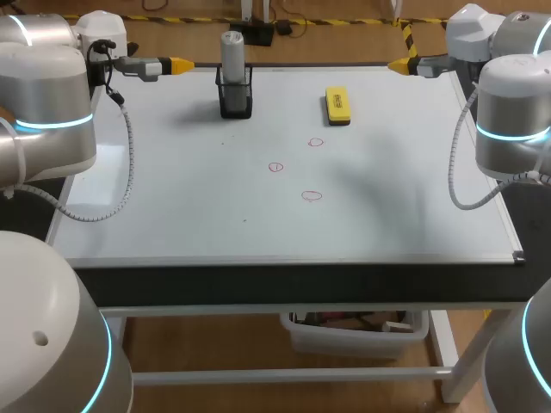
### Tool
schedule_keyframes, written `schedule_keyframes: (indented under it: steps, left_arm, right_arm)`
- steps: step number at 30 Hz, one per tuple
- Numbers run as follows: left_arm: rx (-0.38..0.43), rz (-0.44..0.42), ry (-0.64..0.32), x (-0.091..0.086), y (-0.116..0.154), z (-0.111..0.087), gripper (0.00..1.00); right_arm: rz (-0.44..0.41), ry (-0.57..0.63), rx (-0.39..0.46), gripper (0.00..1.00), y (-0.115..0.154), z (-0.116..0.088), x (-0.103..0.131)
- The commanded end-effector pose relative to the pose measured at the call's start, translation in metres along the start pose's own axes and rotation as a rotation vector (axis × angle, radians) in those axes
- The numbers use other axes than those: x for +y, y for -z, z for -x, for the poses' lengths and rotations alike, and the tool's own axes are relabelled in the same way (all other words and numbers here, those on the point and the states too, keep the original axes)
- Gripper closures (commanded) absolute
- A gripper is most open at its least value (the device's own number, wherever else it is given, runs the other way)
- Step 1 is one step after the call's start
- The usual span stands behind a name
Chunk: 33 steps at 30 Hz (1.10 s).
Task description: Pick up the inspection probe, press it on each red-marked spot on the whiteboard one by one, put down the probe, pick up the eraser, and wipe off all the red marks.
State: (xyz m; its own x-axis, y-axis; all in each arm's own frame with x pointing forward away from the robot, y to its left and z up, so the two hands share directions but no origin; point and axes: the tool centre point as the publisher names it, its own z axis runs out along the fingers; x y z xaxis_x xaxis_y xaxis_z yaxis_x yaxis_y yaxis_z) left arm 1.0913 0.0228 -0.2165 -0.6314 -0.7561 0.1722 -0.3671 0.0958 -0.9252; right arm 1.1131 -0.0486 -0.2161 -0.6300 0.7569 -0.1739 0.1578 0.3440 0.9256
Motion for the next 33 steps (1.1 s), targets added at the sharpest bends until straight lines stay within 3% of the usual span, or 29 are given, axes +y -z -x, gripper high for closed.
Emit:
schedule_keyframes:
  steps: [1,28,33]
  left_arm:
    - [0.001,0.000,0.000,0.000,0.000,0.000,0.00]
    - [0.001,0.000,0.000,0.000,0.000,0.000,0.00]
    - [0.070,-0.036,-0.039,0.008,-0.011,0.010,0.00]
  right_arm:
    - [-0.001,0.000,0.001,0.00,0.000,0.001,0.000]
    - [-0.001,0.000,0.001,0.00,0.000,0.001,0.000]
    - [-0.001,0.000,0.001,0.00,0.000,0.001,0.000]
